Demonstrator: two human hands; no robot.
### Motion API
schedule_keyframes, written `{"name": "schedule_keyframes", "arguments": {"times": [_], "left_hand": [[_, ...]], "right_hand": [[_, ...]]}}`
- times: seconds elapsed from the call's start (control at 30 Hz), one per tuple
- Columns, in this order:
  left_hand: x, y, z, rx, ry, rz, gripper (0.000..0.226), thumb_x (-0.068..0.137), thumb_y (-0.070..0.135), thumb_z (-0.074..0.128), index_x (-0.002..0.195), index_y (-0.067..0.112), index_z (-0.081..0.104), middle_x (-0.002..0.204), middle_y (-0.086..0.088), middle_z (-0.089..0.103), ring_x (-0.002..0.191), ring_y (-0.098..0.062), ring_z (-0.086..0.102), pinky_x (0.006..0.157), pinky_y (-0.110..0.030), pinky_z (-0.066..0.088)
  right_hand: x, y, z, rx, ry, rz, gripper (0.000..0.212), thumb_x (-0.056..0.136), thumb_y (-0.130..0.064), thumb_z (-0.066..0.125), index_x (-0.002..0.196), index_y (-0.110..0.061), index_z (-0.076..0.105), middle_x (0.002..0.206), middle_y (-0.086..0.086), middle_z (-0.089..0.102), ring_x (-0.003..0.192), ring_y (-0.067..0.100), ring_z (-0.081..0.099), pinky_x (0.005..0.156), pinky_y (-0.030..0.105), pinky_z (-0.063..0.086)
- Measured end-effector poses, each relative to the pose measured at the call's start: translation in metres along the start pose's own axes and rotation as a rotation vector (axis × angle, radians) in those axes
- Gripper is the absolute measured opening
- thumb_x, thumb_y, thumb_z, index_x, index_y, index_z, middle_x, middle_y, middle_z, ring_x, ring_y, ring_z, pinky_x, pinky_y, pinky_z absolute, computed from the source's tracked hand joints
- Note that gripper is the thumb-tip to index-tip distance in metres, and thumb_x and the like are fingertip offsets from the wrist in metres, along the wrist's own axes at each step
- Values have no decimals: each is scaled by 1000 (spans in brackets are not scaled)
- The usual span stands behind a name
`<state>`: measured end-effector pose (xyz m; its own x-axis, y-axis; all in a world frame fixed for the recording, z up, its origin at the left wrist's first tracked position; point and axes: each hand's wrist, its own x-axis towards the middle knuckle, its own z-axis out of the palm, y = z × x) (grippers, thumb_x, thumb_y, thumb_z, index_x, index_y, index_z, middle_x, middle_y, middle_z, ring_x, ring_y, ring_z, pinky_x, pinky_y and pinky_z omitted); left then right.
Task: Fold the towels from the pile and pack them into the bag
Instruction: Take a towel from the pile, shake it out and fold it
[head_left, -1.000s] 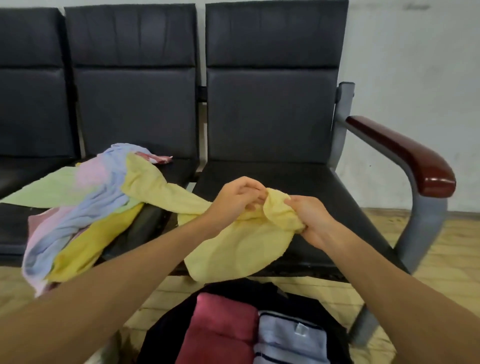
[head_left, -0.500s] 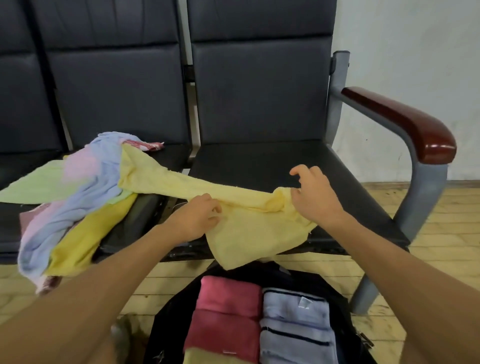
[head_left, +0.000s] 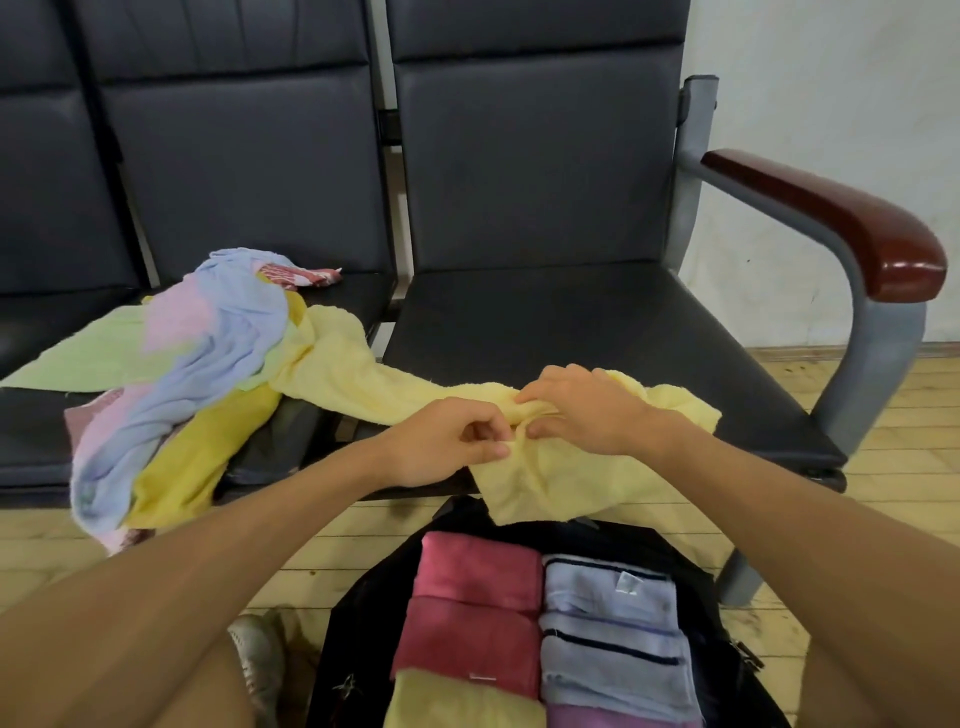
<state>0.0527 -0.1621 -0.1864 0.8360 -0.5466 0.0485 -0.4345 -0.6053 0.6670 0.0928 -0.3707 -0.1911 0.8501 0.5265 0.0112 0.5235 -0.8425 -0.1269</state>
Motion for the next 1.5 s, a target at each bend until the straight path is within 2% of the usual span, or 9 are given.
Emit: {"name": "schedule_keyframes", "arguments": {"times": [0.27, 0.47, 0.57, 0.73, 0.83, 1.0, 1.2, 1.33, 1.5], "left_hand": [[-13, -25, -12, 147, 26, -57, 15, 94, 20, 61, 105, 25, 69, 103, 15, 61, 95, 3, 54, 83, -13, 43], [-10, -49, -19, 338, 80, -160, 37, 94, 24, 61, 130, 20, 56, 127, 10, 46, 121, -7, 37, 110, -27, 30], [-6, -48, -22, 355, 81, -144, 32, 92, 26, 63, 124, 21, 60, 117, 12, 50, 112, -7, 42, 103, -27, 36], [-7, -39, -21, 366, 141, -86, 13, 92, 19, 64, 102, 21, 71, 95, 15, 55, 89, -5, 50, 80, -16, 41], [-11, -35, -20, 328, 132, -74, 12, 91, 17, 64, 98, 24, 71, 96, 12, 59, 87, -6, 54, 77, -17, 44], [-21, -33, -26, 239, 170, -116, 26, 90, 15, 66, 114, 27, 66, 108, 10, 63, 98, -5, 56, 86, -20, 47], [-34, -32, -38, 372, 75, -142, 25, 93, 18, 63, 116, 22, 69, 99, 8, 60, 88, -7, 54, 80, -17, 44], [-37, -33, -36, 346, -13, -183, 17, 91, 28, 64, 105, 24, 73, 96, 9, 65, 88, -6, 57, 81, -22, 46], [-27, -35, -29, 335, 124, -277, 20, 95, 33, 57, 92, 21, 72, 88, 6, 65, 85, -12, 60, 78, -30, 50]], "right_hand": [[-15, 28, -16, 414, -75, 100, 25, 96, -46, 54, 103, -27, 68, 102, -10, 66, 97, 8, 60, 85, 28, 49], [-15, 3, -8, 244, 176, 17, 22, 91, -16, 59, 107, -30, 54, 102, -11, 48, 93, 8, 51, 80, 28, 49], [-9, -15, 1, 57, 189, -139, 42, 90, 0, 46, 119, -29, 55, 115, -8, 46, 104, 12, 47, 79, 29, 48], [0, -22, 10, -7, 199, -108, 32, 100, -36, 48, 131, -29, 55, 111, -7, 49, 104, 14, 48, 86, 28, 45], [3, -27, 8, -53, 198, -63, 27, 101, -36, 46, 120, -27, 63, 106, -5, 48, 98, 14, 49, 81, 29, 45], [8, -15, -9, 521, 422, 270, 15, 93, -18, 57, 85, -17, 70, 88, -8, 60, 81, 5, 56, 72, 19, 45], [-5, 41, -30, 1262, 647, 878, 10, 90, -16, 60, 93, -9, 66, 101, 15, 68, 93, 30, 67, 78, 44, 60], [-20, 51, -26, 1104, 458, 855, 13, 94, -4, 54, 99, -9, 65, 101, 12, 66, 91, 24, 63, 72, 36, 57], [-24, 42, -22, 826, 339, 651, 14, 91, -11, 62, 100, -21, 65, 101, -1, 61, 93, 14, 57, 67, 27, 51]]}}
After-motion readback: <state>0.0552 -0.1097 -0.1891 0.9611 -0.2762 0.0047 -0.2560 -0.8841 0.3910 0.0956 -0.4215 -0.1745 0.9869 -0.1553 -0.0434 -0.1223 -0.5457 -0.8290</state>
